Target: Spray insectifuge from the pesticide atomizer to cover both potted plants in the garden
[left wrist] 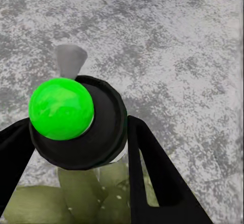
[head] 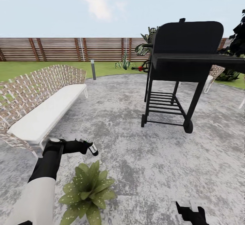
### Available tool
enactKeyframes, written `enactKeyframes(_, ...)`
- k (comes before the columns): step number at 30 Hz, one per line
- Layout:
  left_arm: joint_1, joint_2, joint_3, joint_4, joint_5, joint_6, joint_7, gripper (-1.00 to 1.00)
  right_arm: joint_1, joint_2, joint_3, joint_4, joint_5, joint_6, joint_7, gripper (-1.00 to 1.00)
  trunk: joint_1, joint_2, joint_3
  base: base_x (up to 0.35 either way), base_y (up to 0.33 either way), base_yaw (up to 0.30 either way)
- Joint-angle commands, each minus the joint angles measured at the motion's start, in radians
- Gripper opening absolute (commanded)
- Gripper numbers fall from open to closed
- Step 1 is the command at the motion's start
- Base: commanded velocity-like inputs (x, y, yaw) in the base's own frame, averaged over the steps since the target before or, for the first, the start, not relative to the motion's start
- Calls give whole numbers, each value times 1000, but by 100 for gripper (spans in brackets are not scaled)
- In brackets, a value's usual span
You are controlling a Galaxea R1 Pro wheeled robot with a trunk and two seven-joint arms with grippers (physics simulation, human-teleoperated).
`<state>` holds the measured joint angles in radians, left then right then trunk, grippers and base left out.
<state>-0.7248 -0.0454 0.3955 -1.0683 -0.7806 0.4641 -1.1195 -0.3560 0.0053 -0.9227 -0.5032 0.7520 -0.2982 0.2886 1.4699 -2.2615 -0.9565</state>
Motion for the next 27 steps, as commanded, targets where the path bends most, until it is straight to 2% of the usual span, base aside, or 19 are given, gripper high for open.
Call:
enactKeyframes(1, 1, -2, 3, -2, -4, 7, -8, -100, -1, 1, -8, 0, 6, -5, 8, 100, 0, 0, -1, 0, -277, 0)
enactKeyframes(13, 16, -28, -3, -2, -3, -21, -7, -100, -1, 0, -8, 0, 6, -4, 7, 100, 0, 0, -1, -113, -272, 0)
enactKeyframes(17, 19, -30, -28, -2, -3, -21, -6, -100, -1, 0, -8, 1, 6, -4, 7, 100, 0, 0, -1, -217, -225, 0)
enactKeyframes(27, 20, -30, -34, 9, -2, -22, -6, -100, -1, -1, -8, 2, 6, -4, 7, 100, 0, 0, -1, -230, -213, 0)
